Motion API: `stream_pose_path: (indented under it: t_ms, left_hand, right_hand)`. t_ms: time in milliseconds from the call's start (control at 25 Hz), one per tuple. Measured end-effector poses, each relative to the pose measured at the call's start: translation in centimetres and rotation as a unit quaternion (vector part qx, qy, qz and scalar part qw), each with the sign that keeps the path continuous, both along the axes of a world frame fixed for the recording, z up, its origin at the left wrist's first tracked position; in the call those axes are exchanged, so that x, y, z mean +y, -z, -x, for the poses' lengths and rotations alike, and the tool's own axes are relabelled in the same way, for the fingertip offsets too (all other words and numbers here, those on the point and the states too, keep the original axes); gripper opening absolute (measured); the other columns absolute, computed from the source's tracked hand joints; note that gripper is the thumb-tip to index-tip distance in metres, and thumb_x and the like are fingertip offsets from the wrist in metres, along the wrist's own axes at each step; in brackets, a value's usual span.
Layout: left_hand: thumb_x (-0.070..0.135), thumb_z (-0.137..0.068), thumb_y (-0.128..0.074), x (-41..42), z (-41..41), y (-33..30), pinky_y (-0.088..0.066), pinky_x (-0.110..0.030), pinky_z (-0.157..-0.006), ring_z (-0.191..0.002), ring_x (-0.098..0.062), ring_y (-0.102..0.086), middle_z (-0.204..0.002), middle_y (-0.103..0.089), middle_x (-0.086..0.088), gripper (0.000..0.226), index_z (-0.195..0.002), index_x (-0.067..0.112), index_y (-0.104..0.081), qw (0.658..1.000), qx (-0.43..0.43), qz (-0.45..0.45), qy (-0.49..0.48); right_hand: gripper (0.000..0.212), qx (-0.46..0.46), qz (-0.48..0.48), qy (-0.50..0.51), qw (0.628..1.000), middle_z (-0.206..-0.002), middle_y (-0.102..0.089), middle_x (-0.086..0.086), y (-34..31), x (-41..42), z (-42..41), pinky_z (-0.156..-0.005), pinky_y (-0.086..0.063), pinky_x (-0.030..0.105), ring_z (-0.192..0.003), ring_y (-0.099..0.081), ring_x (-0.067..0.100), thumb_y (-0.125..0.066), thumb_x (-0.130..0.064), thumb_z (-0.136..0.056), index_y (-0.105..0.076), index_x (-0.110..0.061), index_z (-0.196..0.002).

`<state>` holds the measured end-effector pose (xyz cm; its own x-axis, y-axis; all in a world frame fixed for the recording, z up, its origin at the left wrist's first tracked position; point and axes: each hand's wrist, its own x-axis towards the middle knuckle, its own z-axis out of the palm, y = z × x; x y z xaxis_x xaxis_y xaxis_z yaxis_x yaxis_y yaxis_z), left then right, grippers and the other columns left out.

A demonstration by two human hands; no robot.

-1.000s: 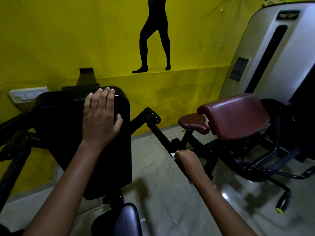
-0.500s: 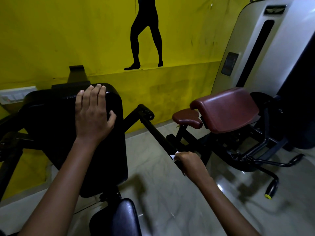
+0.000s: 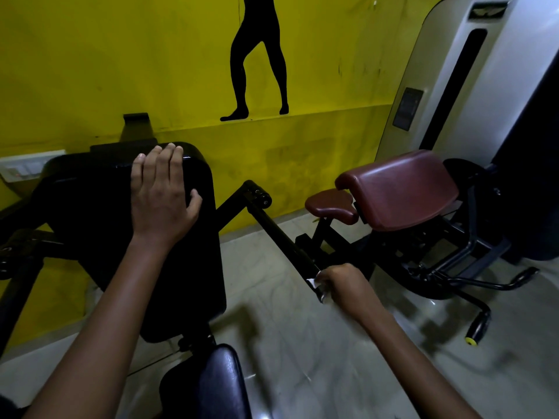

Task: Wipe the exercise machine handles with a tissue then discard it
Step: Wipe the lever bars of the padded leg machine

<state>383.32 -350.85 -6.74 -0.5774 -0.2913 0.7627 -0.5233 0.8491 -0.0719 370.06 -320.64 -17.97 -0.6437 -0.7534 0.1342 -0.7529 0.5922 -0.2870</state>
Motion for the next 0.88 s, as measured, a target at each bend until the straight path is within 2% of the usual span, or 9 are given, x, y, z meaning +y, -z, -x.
stream_pose_path:
  t_ms: [80, 120, 200, 280, 360, 440, 520, 640, 880]
  left_hand:
    - [0.032, -0.080, -0.047, 0.1, 0.1, 0.1, -0.011, -0.042, -0.116, -0.134, -0.035, -0.032, -0.140, -0.040, -0.020, 0.068, -0.139, 0.001, -0.033, 1.000, 0.003, -0.001, -0.004]
    - [0.032, -0.080, -0.048, 0.1, 0.1, 0.1, -0.011, -0.043, -0.116, -0.133, -0.035, -0.032, -0.140, -0.040, -0.020, 0.068, -0.139, 0.001, -0.033, 1.000, 0.004, 0.000, -0.006]
    - [0.032, -0.080, -0.048, 0.2, 0.1, 0.1, -0.011, -0.042, -0.116, -0.133, -0.035, -0.033, -0.140, -0.040, -0.020, 0.068, -0.139, 0.001, -0.034, 1.000, 0.003, 0.003, -0.011]
    - [0.032, -0.080, -0.048, 0.2, 0.1, 0.1, -0.011, -0.041, -0.116, -0.134, -0.034, -0.033, -0.140, -0.041, -0.019, 0.068, -0.139, 0.002, -0.034, 1.000, 0.003, 0.009, -0.014]
    - [0.033, -0.081, -0.048, 0.2, 0.1, 0.2, -0.011, -0.042, -0.116, -0.134, -0.034, -0.033, -0.140, -0.041, -0.019, 0.068, -0.140, 0.002, -0.033, 1.000, 0.005, 0.016, -0.016]
    - [0.035, -0.081, -0.048, 0.2, 0.4, 0.2, -0.012, -0.043, -0.116, -0.134, -0.034, -0.032, -0.140, -0.041, -0.019, 0.068, -0.139, 0.002, -0.033, 1.000, 0.010, 0.022, -0.018]
    - [0.038, -0.083, -0.048, 0.3, 0.5, 0.2, -0.012, -0.044, -0.116, -0.134, -0.035, -0.032, -0.139, -0.040, -0.020, 0.068, -0.139, 0.003, -0.033, 0.999, 0.016, 0.028, -0.022]
    - [0.041, -0.087, -0.049, 0.3, 0.5, 0.4, -0.012, -0.047, -0.114, -0.134, -0.036, -0.031, -0.140, -0.039, -0.020, 0.065, -0.140, 0.008, -0.034, 0.999, 0.012, 0.037, -0.028]
    - [0.040, -0.091, -0.048, 0.2, 0.1, 0.5, -0.008, -0.048, -0.116, -0.138, -0.035, -0.026, -0.148, -0.034, -0.013, 0.066, -0.145, 0.010, -0.027, 0.998, -0.020, 0.049, -0.020]
  right_hand:
    - [0.024, -0.090, 0.102, 0.033, 0.990, -0.082, -0.073, -0.003, -1.2, -0.3, 0.9, -0.062, -0.046, 0.008, -0.068, -0.066, -0.002, -0.062, 0.006, -0.077, -0.075, -0.012, -0.086]
    - [0.030, -0.108, 0.156, 0.056, 0.980, -0.083, -0.073, -0.002, -1.6, -0.9, 1.8, -0.061, -0.042, 0.002, -0.067, -0.064, -0.005, -0.058, 0.013, -0.076, -0.075, -0.009, -0.088]
    - [0.031, -0.105, 0.210, 0.102, 0.967, -0.089, -0.073, 0.004, -1.8, -3.0, 3.9, -0.062, -0.040, 0.002, -0.075, -0.063, 0.001, -0.055, 0.011, -0.080, -0.074, -0.007, -0.095]
    - [0.024, -0.132, 0.220, 0.132, 0.958, -0.096, -0.072, 0.006, -1.3, -5.9, 6.4, -0.072, -0.044, 0.012, -0.087, -0.064, 0.011, -0.057, 0.002, -0.086, -0.073, -0.008, -0.101]
    - [0.024, -0.171, 0.223, 0.146, 0.949, -0.101, -0.071, 0.009, -0.3, -8.9, 8.5, -0.085, -0.050, 0.027, -0.097, -0.064, 0.017, -0.056, 0.000, -0.087, -0.071, -0.007, -0.104]
    - [0.023, -0.188, 0.211, 0.152, 0.947, -0.104, -0.071, 0.012, 1.0, -11.1, 10.0, -0.089, -0.051, 0.034, -0.102, -0.064, 0.022, -0.056, -0.002, -0.087, -0.071, -0.006, -0.104]
    - [0.020, -0.219, 0.192, 0.132, 0.948, -0.102, -0.071, 0.013, 2.2, -12.5, 10.8, -0.086, -0.052, 0.033, -0.100, -0.065, 0.021, -0.066, -0.013, -0.085, -0.072, -0.006, -0.102]
    - [0.027, -0.264, 0.183, 0.107, 0.941, -0.101, -0.072, 0.014, 3.4, -13.3, 11.1, -0.088, -0.053, 0.033, -0.100, -0.066, 0.020, -0.074, -0.024, -0.080, -0.073, -0.006, -0.099]
    - [0.019, -0.230, 0.174, 0.063, 0.955, -0.100, -0.072, 0.014, 2.5, -10.4, 10.8, -0.090, -0.051, 0.030, -0.096, -0.066, 0.018, -0.066, -0.001, -0.082, -0.073, -0.003, -0.099]
